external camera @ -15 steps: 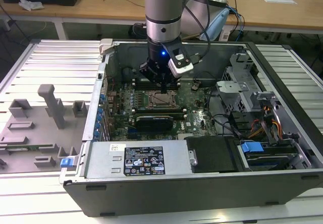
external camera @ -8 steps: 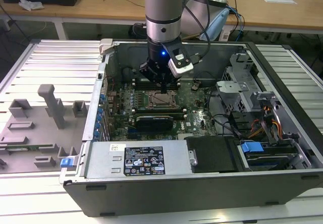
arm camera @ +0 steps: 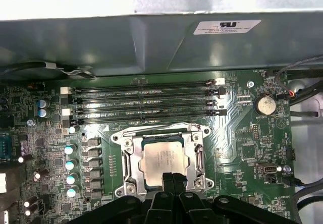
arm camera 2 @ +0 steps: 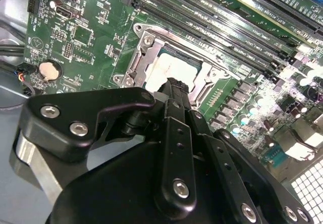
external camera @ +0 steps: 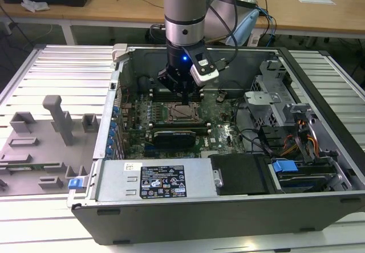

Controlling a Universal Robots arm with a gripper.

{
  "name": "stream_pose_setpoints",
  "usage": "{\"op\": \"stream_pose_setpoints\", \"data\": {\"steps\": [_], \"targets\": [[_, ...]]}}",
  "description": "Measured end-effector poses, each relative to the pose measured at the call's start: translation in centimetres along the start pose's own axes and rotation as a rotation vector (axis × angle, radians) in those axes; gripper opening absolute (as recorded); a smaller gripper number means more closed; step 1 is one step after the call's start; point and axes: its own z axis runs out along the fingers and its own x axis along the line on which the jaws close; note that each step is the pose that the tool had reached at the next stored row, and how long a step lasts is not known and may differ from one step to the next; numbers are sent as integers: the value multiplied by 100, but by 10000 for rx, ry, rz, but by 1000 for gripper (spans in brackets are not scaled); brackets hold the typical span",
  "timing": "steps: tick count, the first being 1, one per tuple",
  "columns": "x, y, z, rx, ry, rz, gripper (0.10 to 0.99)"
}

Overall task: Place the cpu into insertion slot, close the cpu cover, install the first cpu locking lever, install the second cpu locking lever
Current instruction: 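Install the second cpu locking lever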

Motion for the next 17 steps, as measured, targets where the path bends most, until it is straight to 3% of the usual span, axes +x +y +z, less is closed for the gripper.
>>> {"op": "stream_pose_setpoints", "data": {"steps": [7,12,17], "targets": [[-4,-64,-2,3,1,0,106],[-5,-214,-6,5,1,-1,106],[-5,-307,-10,7,1,-1,106]]}}
